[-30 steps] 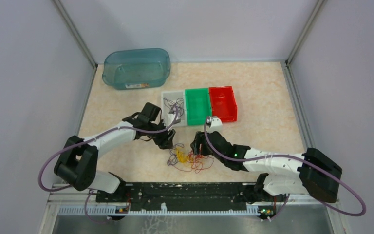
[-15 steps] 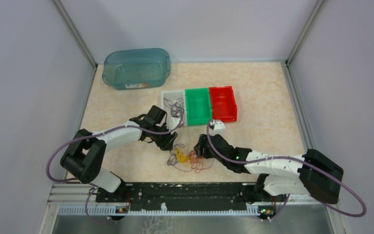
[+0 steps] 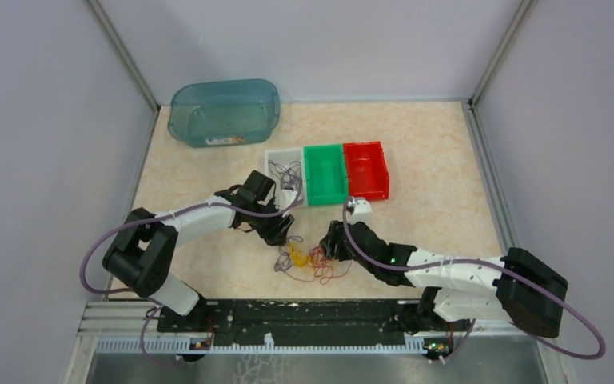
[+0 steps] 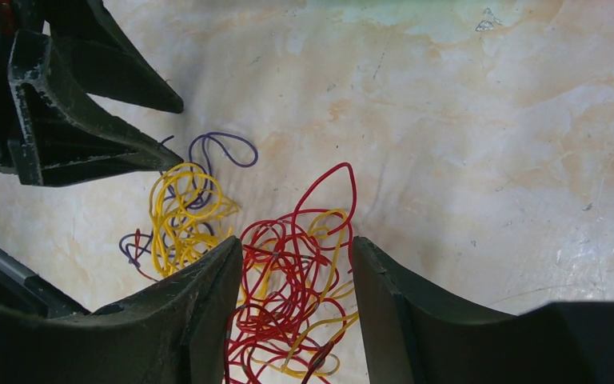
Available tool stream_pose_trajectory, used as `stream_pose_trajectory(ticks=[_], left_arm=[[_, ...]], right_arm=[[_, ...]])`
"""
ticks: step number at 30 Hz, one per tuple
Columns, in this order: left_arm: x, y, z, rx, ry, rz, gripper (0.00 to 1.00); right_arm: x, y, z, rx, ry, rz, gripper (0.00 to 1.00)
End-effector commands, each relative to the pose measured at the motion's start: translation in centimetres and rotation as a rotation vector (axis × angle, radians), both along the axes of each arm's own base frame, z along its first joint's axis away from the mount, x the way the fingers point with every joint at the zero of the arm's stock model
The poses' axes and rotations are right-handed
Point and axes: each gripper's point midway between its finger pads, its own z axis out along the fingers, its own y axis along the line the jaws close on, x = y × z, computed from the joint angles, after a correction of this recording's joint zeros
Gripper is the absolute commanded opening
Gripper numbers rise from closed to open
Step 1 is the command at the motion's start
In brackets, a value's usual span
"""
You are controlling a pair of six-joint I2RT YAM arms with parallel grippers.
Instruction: Untangle the cables
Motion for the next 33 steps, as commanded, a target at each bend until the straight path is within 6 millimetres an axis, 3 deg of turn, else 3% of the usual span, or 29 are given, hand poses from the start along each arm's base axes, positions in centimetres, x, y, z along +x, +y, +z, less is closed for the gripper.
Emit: stream_pose_trajectory(ticks=[1, 6, 12, 16, 18, 20, 24, 28, 33], left_arm=[[0.4, -0.2, -0.4, 0.002, 0.005, 0.016, 0.55], [0.7, 0.1, -0.6, 0.002, 0.005, 0.029, 0.48], [0.0, -0.6, -0.3, -0.026, 0.023, 0.012, 0.23], [0.6, -0.5, 0.4, 0.031, -0.126, -0.048, 0.03], [1.3, -0.5, 1.4, 0.06, -0.223, -0.082, 0.0], [1.9, -0.6, 3.2, 0.058, -0.288, -0.102, 0.0], [3.4, -1.4, 10.0, 0.007, -0.423, -0.139, 0.0], [3.4, -1.5, 16.0, -0.028, -0.515, -0.188, 0.0], [2.7, -1.3, 21.4, -0.067, -0.562, -0.204, 0.0]], right_arm=[[0.5, 0.0, 1.8, 0.069, -0.035, -0.029, 0.53], [0.5, -0.3, 1.8, 0.07, -0.038, -0.033, 0.52], [0.5, -0.3, 1.9, 0.077, -0.04, -0.039, 0.5], [0.7, -0.1, 2.2, 0.079, -0.045, -0.038, 0.5], [0.7, 0.1, 2.3, 0.085, -0.049, -0.032, 0.5], [0.7, 0.1, 2.2, 0.084, -0.047, -0.029, 0.49], [0.6, 0.0, 1.6, 0.074, -0.039, -0.028, 0.42], [0.3, -0.4, 0.4, 0.058, -0.022, -0.033, 0.32], [-0.3, -1.6, -1.9, 0.025, 0.013, -0.053, 0.21]])
